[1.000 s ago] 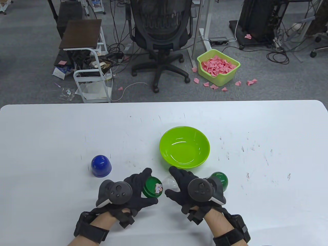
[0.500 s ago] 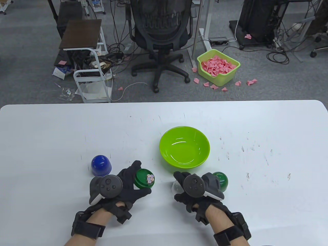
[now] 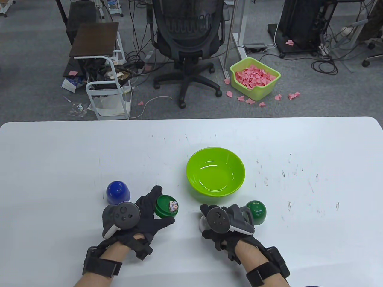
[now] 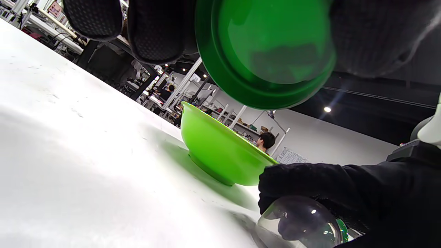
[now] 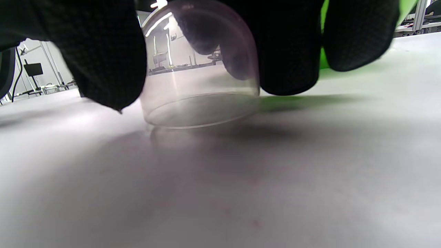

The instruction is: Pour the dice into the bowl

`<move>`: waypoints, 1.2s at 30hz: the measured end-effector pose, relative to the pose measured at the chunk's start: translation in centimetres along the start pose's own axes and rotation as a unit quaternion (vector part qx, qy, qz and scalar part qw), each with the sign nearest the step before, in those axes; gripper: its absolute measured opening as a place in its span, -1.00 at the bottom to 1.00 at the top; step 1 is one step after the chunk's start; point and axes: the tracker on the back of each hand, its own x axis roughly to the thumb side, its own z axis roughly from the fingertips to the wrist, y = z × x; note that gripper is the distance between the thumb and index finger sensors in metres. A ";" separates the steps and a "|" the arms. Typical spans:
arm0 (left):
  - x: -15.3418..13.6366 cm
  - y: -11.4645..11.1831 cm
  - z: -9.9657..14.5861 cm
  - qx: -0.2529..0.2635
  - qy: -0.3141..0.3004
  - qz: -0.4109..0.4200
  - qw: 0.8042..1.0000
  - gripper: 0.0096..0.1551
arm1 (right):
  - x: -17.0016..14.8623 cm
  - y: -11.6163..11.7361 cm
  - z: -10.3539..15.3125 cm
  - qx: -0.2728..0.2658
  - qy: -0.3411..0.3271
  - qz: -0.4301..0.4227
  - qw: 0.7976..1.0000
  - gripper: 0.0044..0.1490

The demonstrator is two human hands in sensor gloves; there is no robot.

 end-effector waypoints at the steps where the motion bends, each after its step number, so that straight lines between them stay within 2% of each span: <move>1: 0.0 0.0 0.0 0.000 0.000 0.001 1.000 0.29 | 0.0 0.1 0.0 0.003 0.000 0.001 1.000 0.09; 9: -0.1 0.1 0.0 -0.002 0.002 0.008 1.000 0.29 | 0.2 0.1 -0.1 0.024 0.002 0.014 1.000 0.12; 13: -0.2 0.1 -0.1 0.001 0.007 0.021 1.000 0.32 | -0.1 -0.6 0.2 0.034 0.001 -0.007 0.999 0.19; 24: -0.7 0.5 0.0 0.042 0.032 0.075 0.996 0.43 | -1.1 -4.7 1.8 -0.071 0.008 -0.076 0.995 0.15; 31: -0.6 1.3 0.2 0.077 0.035 0.086 0.993 0.30 | -2.6 -5.9 2.6 -0.119 0.025 -0.092 0.988 0.13; 36: 0.1 1.6 0.1 0.094 0.022 0.069 0.993 0.28 | -3.6 -6.5 3.0 -0.145 0.038 -0.102 0.983 0.12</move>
